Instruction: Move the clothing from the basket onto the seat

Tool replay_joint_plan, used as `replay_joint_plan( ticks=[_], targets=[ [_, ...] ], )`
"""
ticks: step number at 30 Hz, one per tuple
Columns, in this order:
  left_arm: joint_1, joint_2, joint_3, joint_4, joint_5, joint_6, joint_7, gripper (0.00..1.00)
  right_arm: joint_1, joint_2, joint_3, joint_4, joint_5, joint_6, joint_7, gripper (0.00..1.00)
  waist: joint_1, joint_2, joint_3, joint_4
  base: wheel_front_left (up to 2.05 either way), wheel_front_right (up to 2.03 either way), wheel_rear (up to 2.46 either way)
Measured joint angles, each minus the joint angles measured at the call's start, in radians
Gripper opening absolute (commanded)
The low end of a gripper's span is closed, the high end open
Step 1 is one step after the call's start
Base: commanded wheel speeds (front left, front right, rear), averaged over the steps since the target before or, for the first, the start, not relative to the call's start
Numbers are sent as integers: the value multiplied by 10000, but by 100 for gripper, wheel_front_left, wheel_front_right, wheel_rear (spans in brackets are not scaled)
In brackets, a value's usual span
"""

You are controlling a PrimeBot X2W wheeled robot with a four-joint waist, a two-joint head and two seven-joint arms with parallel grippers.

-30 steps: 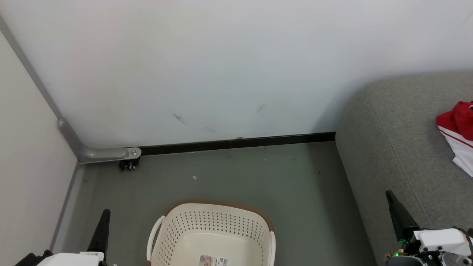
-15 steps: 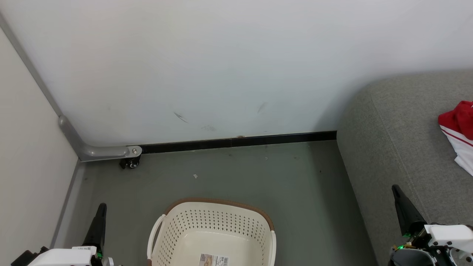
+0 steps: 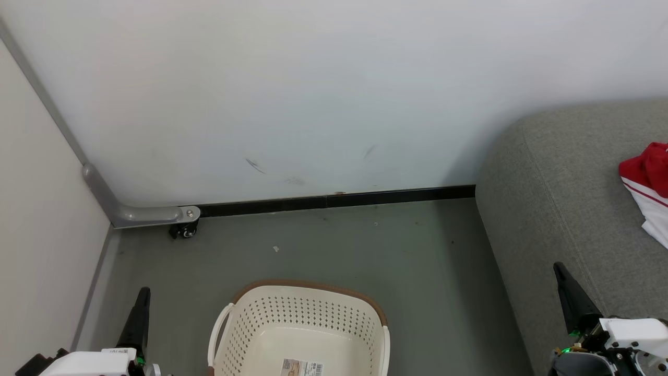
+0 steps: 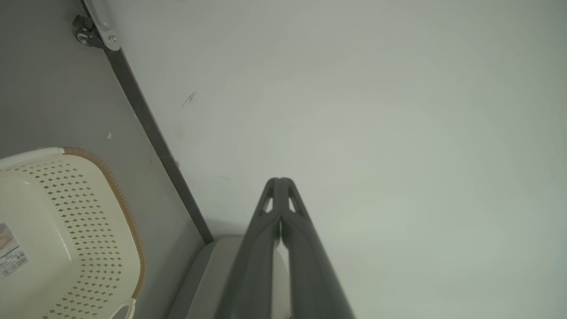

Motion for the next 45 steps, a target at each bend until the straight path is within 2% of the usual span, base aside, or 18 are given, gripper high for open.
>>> replay_joint_plan(
  ticks=[45],
  targets=[
    [0,0,12,0,0,0,8,0,-1,29,-71,50,-15,0,27,0,-1,0,1,-2,0,0,0]
  ],
)
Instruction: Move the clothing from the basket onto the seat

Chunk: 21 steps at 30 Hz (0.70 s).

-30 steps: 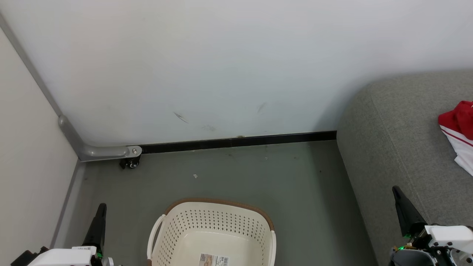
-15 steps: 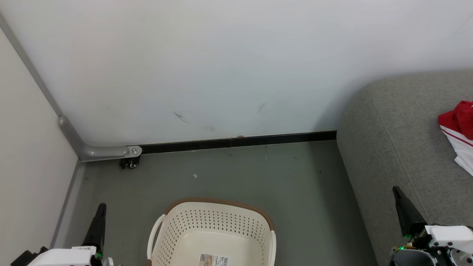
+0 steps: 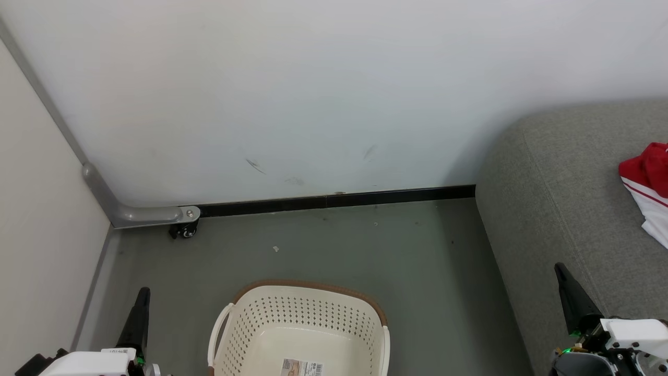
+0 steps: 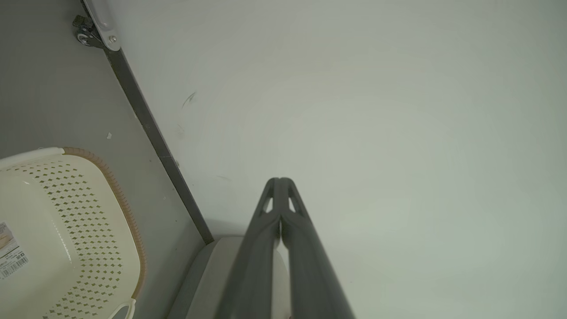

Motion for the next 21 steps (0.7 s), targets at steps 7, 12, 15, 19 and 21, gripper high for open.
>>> replay_joint_plan(
  ticks=[7,12,15,19,21],
  targets=[
    [0,0,0,0,0,0,2,0,0,36,-8,2,0,0,15,0,-1,0,0,0,0,0,0],
    [0,0,0,0,0,0,2,0,0,38,-17,2,-2,0,69,0,-1,0,0,0,0,0,0],
    [0,0,0,0,0,0,2,0,0,40,-21,4,-2,0,71,0,-1,0,0,0,0,0,0],
    [0,0,0,0,0,0,2,0,0,44,-25,4,-2,0,73,0,-1,0,0,0,0,0,0],
    [0,0,0,0,0,0,2,0,0,48,-27,4,-2,0,73,0,-1,0,0,0,0,0,0]
  ],
)
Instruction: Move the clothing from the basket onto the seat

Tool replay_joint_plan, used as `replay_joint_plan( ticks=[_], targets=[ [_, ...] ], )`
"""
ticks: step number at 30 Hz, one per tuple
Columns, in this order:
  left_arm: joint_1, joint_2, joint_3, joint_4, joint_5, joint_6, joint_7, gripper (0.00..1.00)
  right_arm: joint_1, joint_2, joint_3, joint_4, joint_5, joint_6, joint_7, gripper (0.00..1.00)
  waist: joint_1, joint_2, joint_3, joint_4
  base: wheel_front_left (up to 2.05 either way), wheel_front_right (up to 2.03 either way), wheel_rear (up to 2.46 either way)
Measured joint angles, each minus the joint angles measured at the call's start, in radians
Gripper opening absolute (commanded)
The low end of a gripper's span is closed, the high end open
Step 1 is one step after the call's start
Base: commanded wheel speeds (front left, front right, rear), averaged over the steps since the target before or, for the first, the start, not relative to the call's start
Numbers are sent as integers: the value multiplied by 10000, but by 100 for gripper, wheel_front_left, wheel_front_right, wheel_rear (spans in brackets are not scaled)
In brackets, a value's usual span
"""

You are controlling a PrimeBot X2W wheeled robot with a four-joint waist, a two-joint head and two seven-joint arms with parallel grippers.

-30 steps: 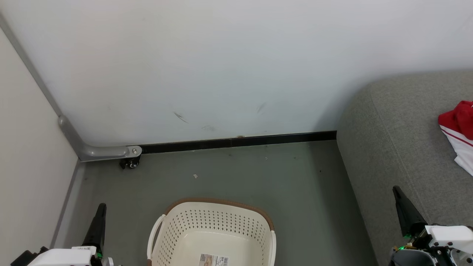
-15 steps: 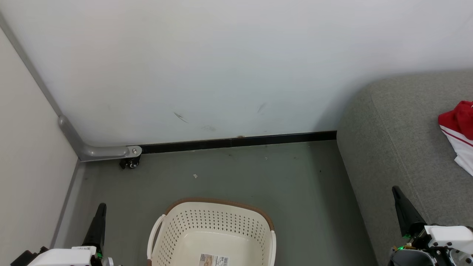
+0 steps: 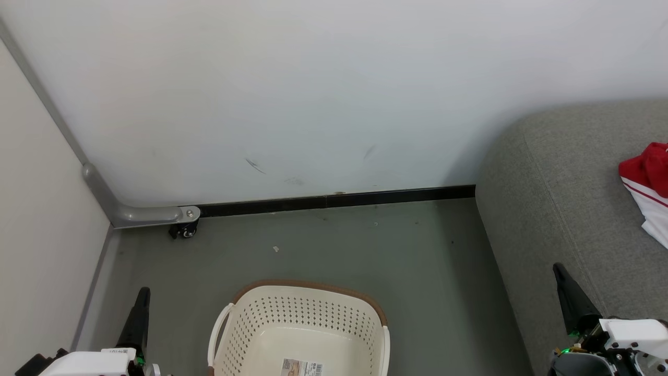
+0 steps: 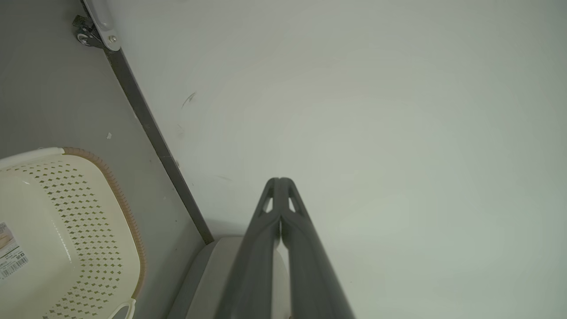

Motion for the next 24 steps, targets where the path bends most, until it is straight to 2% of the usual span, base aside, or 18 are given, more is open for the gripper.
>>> replay_joint_plan(
  ticks=[24],
  targets=[
    [0,0,2,0,0,0,0,0,-1,29,-31,6,-13,0,6,0,0,0,0,0,0,0,0]
  ],
)
